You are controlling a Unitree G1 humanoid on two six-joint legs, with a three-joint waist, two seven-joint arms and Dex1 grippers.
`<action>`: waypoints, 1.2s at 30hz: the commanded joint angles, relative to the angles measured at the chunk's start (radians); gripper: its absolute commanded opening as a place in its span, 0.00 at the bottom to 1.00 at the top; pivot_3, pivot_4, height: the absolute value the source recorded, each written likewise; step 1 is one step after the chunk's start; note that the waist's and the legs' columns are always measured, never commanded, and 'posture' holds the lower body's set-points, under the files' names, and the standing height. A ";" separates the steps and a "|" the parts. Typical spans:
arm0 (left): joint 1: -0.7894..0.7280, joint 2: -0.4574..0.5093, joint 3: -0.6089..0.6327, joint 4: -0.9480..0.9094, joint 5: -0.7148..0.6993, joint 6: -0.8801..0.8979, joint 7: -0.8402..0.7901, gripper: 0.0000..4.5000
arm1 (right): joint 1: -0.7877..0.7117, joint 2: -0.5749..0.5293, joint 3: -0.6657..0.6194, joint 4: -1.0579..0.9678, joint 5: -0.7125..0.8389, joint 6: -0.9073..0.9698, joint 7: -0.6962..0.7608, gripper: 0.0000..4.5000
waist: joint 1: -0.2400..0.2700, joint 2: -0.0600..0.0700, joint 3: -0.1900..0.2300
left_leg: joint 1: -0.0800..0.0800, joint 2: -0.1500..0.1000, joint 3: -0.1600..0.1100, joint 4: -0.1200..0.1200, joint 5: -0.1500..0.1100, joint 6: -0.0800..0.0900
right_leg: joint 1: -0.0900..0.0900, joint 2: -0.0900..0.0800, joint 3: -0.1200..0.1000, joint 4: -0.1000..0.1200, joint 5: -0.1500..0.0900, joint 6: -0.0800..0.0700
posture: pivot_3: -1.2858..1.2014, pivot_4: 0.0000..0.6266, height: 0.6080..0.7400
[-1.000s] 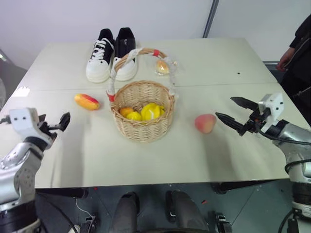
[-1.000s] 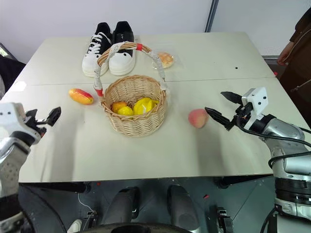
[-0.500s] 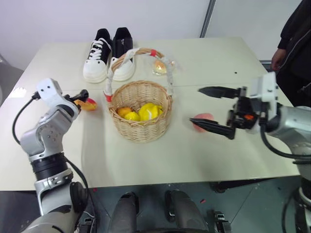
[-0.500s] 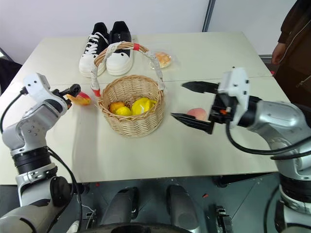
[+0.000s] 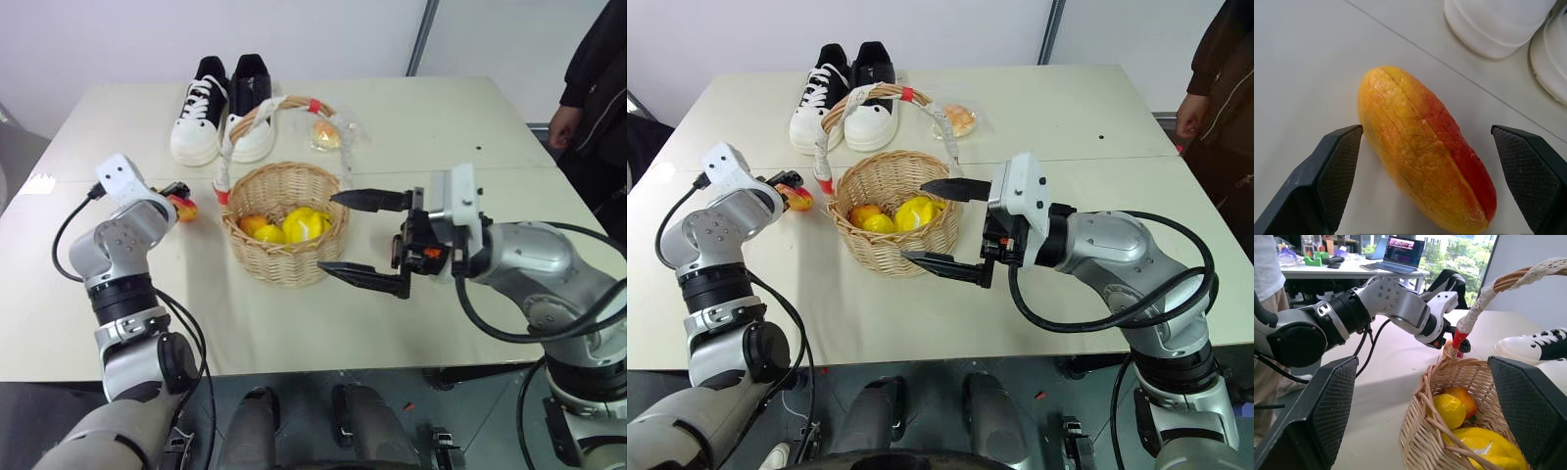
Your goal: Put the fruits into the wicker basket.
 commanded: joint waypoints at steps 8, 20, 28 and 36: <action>-0.050 0.001 0.002 0.040 0.064 0.001 0.065 0.72 | 0.009 0.001 0.000 -0.032 -0.013 -0.010 -0.011 1.00 | 0.001 0.000 0.000 | 0.000 0.000 0.000 0.000 0.000 0.000 | 0.000 0.000 0.000 0.000 0.000 0.000 | 0.52 0.24 1.00; 0.350 0.247 -0.116 -0.365 0.053 -0.279 -0.499 0.41 | 0.023 -0.018 -0.034 -0.036 0.006 0.006 -0.021 1.00 | -0.011 0.000 0.000 | 0.001 0.001 0.001 -0.004 0.001 -0.002 | -0.002 0.000 0.001 0.000 0.000 -0.001 | 0.52 0.24 1.00; 0.772 0.315 0.094 -0.733 -0.334 -0.430 -1.070 0.41 | 0.050 -0.066 -0.117 0.062 0.002 -0.016 0.033 1.00 | 0.006 0.000 0.000 | -0.004 0.001 0.004 -0.001 0.002 -0.003 | -0.003 -0.012 -0.002 -0.002 -0.005 -0.010 | 0.52 0.24 1.00; 0.677 0.453 -0.141 -0.948 -0.502 -0.268 -1.058 0.41 | 0.073 -0.121 -0.163 0.163 -0.038 -0.062 0.113 1.00 | 0.002 0.000 0.000 | -0.007 0.000 0.010 0.001 0.002 -0.003 | -0.002 -0.013 -0.002 -0.006 -0.005 -0.009 | 0.52 0.24 1.00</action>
